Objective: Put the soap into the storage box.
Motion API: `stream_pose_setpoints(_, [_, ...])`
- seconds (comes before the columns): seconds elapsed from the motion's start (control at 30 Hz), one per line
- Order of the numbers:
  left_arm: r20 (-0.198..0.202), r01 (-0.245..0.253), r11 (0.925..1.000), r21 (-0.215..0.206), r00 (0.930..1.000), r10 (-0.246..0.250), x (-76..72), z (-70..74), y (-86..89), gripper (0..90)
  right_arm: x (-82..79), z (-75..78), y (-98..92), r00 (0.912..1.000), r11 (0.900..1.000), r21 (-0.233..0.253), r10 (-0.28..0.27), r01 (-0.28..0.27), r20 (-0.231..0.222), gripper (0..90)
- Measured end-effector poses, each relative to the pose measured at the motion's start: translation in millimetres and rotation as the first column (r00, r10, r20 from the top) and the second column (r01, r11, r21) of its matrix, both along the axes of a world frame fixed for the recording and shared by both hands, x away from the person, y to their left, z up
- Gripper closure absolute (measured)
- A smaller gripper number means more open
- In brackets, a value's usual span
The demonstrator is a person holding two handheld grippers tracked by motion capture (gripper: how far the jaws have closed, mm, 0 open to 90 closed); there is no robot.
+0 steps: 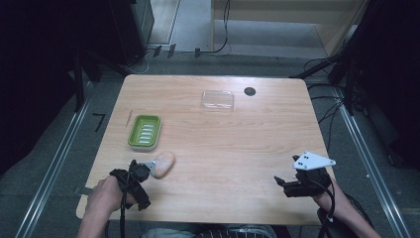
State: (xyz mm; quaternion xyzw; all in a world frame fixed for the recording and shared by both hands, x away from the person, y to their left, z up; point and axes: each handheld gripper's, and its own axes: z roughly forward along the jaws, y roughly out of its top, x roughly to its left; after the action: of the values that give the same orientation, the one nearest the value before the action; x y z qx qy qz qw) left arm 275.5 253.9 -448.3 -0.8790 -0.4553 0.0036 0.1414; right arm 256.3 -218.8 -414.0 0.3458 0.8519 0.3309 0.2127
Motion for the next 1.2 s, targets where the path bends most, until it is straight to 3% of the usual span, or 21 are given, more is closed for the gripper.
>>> stream_pose_setpoints(0.37, [0.0,0.004,0.9999,-0.012,1.0,-0.004,-0.1,3.2,-1.3,0.3,0.4,0.0,0.6,1.0,1.0,-0.005,0.002,-0.002,-0.001,13.4])
stream_pose_setpoints(0.6, [0.016,0.017,0.999,-0.042,0.9997,-0.016,0.9,9.1,-6.2,0.3,0.3,0.2,1.9,1.0,1.0,-0.003,-0.001,0.001,-0.003,13.4])
stream_pose_setpoints(1.2, [0.055,0.065,0.994,-0.088,0.9966,-0.061,16.6,27.2,-29.8,0.3,0.8,-0.2,2.3,1.0,1.0,-0.01,0.003,-0.003,-0.002,13.4])
